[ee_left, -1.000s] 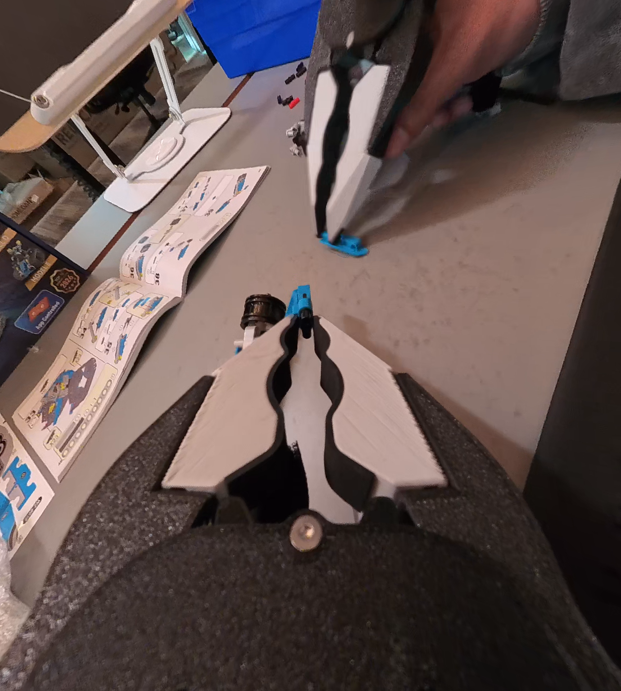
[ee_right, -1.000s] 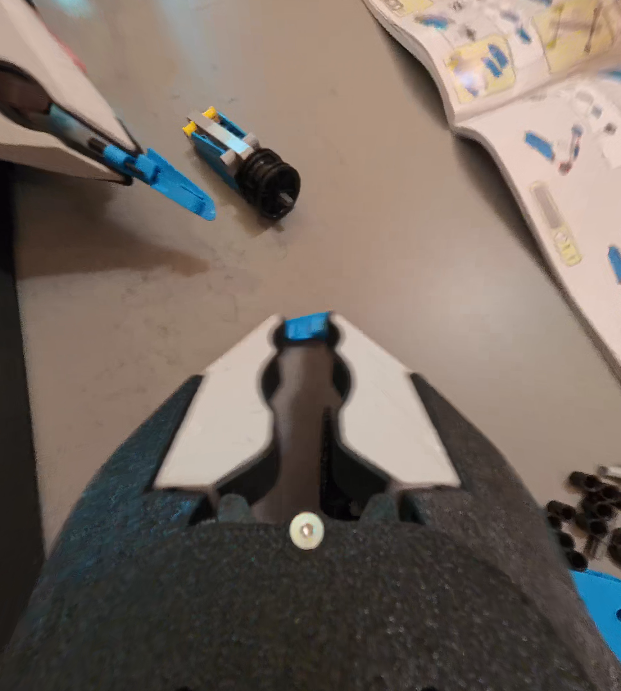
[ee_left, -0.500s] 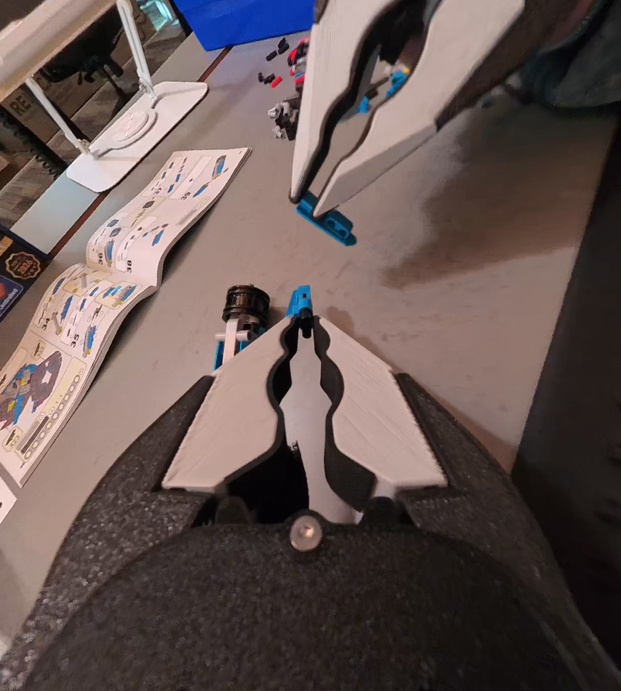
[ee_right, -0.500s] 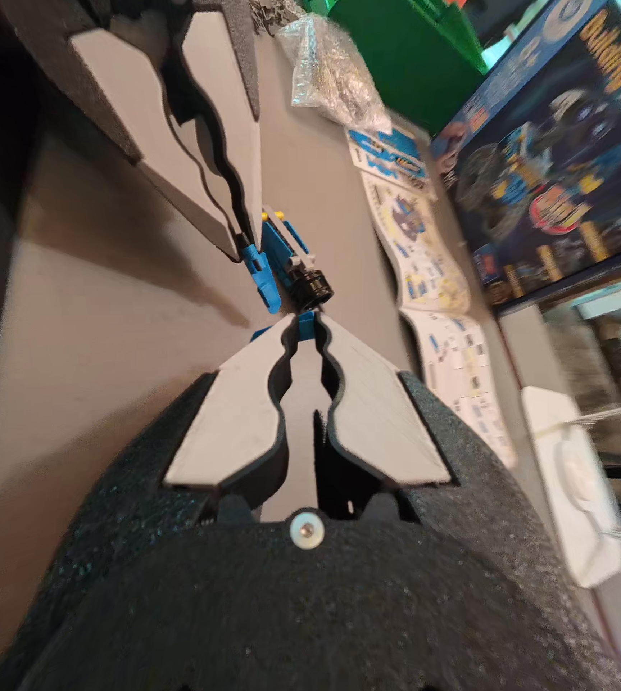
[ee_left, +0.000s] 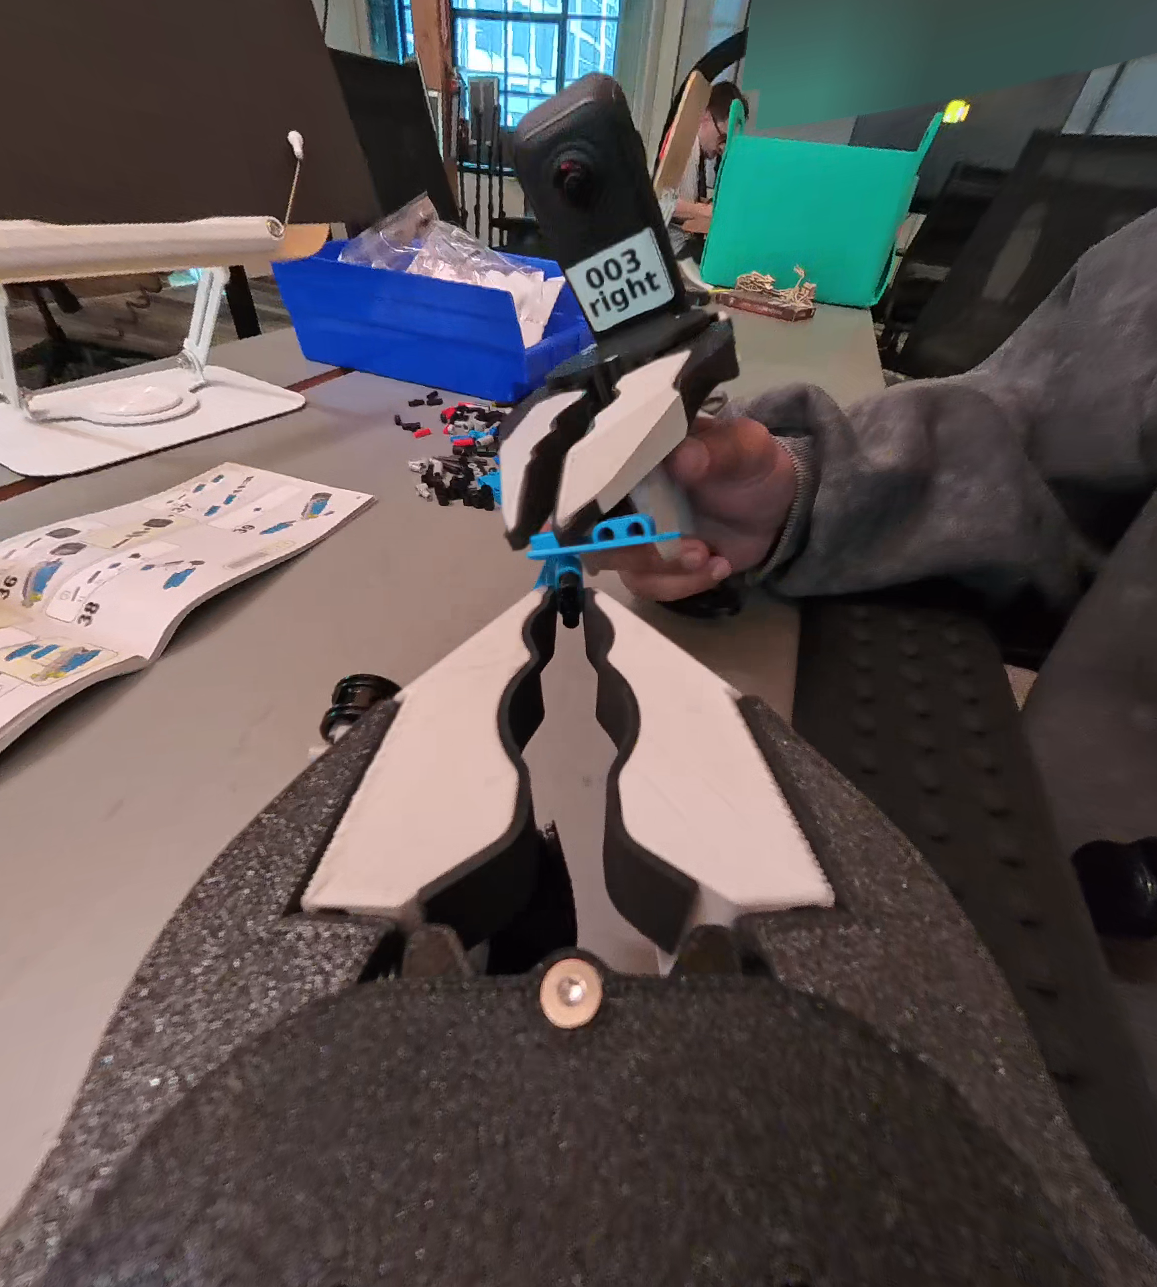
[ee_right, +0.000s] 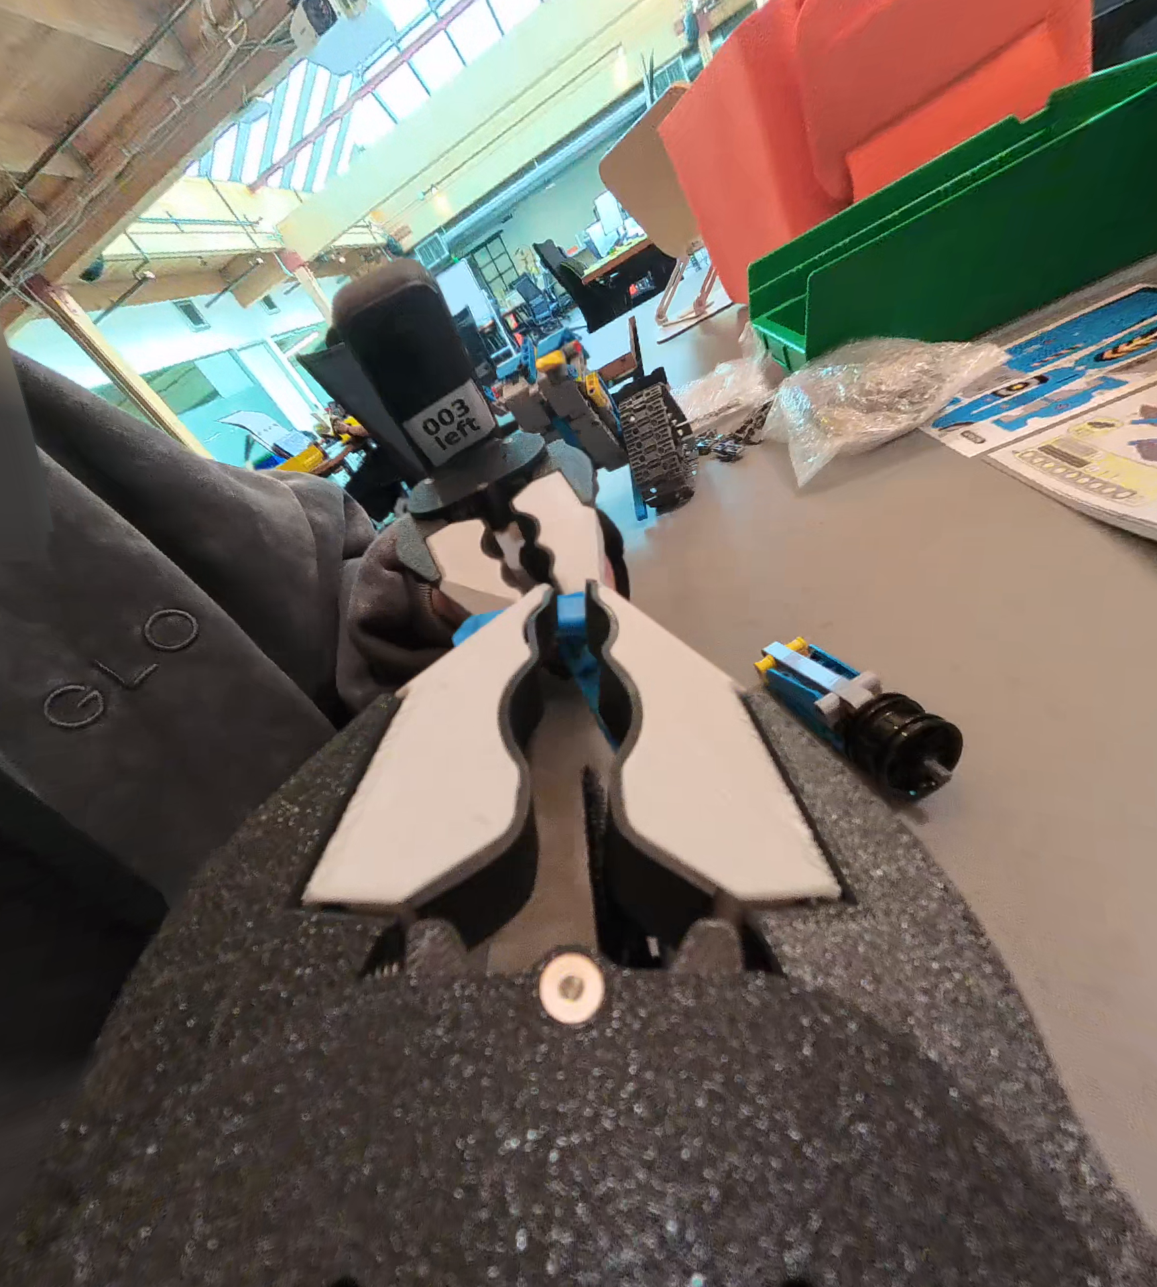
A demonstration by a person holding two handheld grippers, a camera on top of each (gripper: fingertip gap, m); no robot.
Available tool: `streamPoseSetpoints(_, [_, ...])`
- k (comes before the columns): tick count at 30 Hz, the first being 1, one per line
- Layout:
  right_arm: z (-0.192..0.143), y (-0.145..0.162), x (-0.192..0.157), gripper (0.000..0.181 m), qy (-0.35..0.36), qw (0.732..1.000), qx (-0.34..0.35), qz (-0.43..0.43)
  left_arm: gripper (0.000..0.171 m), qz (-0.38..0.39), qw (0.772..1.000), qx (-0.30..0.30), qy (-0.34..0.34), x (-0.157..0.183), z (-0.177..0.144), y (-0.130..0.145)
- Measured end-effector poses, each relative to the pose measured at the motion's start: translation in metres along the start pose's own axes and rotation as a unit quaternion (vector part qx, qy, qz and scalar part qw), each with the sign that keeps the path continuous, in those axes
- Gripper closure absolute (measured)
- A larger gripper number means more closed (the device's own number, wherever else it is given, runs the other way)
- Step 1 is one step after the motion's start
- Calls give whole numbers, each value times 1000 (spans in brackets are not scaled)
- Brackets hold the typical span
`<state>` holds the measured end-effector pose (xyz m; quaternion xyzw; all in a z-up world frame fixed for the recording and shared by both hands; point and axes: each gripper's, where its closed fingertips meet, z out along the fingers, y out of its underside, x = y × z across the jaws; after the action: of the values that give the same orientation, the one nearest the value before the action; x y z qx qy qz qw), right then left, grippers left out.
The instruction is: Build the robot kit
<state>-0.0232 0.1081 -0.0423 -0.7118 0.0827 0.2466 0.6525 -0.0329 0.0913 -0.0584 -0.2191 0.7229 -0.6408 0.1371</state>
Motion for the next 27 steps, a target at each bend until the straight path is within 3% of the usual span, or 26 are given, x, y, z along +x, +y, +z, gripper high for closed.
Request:
streamPoseSetpoints(10, [-14, 12, 16, 173, 66, 991, -58, -99, 165, 13, 1000, -14, -15, -2, -1, 4])
streamPoseSetpoints(13, [-25, 19, 28, 174, 101, 983, -96, -121, 165, 25, 996, -66, -50, -15, 0, 22])
streamPoseSetpoints(17, [-47, 76, 54, 173, 144, 945, -266, -127, 165, 107, 975, -168, -98, -26, 1, 55])
streamPoseSetpoints(21, [-50, 102, 64, 172, 172, 910, -336, -169, 165, 156, 961, -207, -98, -21, 6, 67])
streamPoseSetpoints(24, [-54, 93, 64, 153, 189, 909, -323, -184, 165, 141, 964, -202, -104, -24, 3, 66])
streamPoseSetpoints(27, [-62, 81, 52, 149, 207, 905, -312, -201, 165, 125, 969, -184, -104, -25, 1, 60])
